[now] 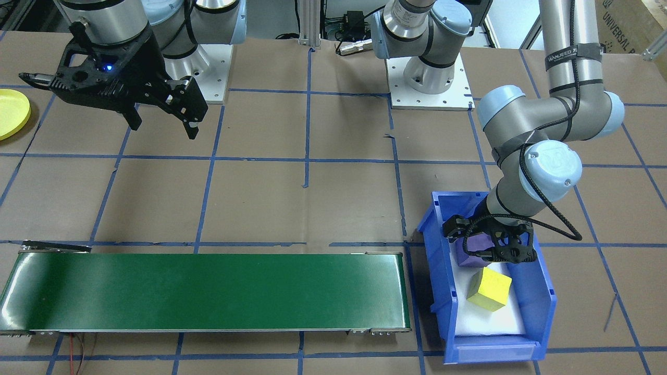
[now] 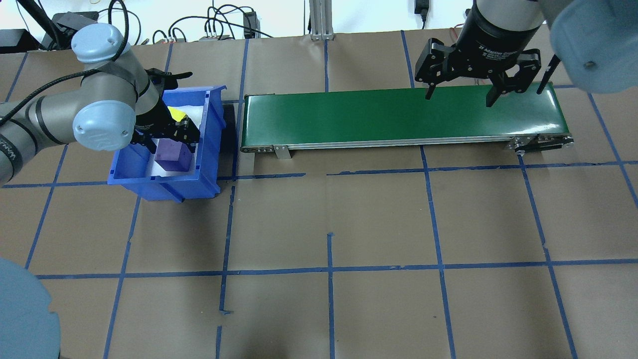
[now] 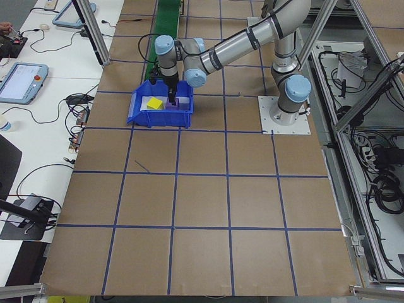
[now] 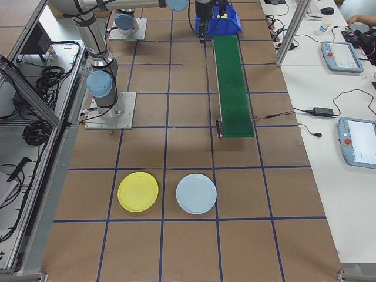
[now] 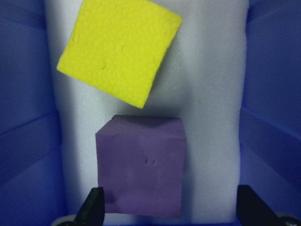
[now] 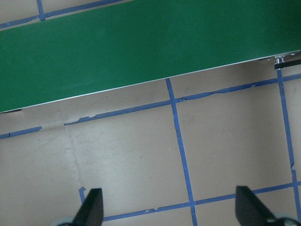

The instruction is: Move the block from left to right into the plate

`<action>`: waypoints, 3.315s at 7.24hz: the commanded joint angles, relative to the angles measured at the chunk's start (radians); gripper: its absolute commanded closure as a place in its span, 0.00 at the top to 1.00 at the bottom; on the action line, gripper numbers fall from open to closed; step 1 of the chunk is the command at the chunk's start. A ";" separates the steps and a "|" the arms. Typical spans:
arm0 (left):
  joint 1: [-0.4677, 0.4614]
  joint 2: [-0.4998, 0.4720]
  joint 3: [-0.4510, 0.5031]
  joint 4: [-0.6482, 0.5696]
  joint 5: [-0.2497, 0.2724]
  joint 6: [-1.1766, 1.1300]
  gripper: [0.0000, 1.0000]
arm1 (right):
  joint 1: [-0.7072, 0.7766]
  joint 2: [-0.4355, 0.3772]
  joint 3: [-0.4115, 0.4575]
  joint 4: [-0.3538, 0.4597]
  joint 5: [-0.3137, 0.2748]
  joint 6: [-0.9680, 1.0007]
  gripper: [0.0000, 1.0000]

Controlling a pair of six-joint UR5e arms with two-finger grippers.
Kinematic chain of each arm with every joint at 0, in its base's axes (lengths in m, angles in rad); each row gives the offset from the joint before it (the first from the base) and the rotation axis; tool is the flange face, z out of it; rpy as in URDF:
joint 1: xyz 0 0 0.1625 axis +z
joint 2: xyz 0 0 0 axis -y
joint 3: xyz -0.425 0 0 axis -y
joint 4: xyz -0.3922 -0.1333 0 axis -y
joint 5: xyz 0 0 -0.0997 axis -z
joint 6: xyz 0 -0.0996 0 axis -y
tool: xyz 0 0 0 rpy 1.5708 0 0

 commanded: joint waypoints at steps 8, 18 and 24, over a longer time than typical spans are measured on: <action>0.045 -0.040 -0.006 0.005 -0.016 0.050 0.39 | 0.000 0.000 0.004 0.000 0.000 0.000 1.00; -0.275 -0.038 0.120 0.218 -0.175 -0.167 0.33 | 0.000 0.000 0.005 0.000 0.002 0.000 1.00; -0.300 -0.060 0.137 0.277 -0.142 -0.195 1.00 | 0.000 0.000 0.005 0.000 -0.003 -0.003 1.00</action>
